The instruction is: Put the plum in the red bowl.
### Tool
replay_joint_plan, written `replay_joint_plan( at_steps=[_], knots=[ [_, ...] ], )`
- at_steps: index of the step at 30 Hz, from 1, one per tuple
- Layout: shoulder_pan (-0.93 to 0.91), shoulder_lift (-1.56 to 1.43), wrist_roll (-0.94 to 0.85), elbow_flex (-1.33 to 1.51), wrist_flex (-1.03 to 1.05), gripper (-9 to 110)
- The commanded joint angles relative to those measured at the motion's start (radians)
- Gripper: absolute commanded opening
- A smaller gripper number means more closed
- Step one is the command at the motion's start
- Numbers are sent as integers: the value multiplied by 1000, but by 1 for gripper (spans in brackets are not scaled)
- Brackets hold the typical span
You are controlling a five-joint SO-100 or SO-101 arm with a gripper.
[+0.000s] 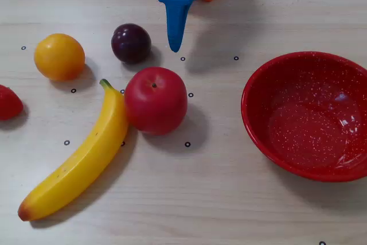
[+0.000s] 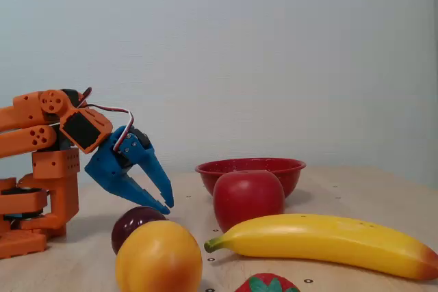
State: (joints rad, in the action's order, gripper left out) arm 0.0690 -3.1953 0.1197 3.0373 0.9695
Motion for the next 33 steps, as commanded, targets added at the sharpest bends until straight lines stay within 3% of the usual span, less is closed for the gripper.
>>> replay_joint_plan(
  at_steps=[1,10,18,27,33],
  knots=[
    [-64,5,25,-2,-21,0],
    [-69,26,32,-18,-20,0],
    [-71,268,28,-296,9,0],
    [-12,629,71,-726,219,0],
    [81,865,155,-1008,485,0]
  ],
)
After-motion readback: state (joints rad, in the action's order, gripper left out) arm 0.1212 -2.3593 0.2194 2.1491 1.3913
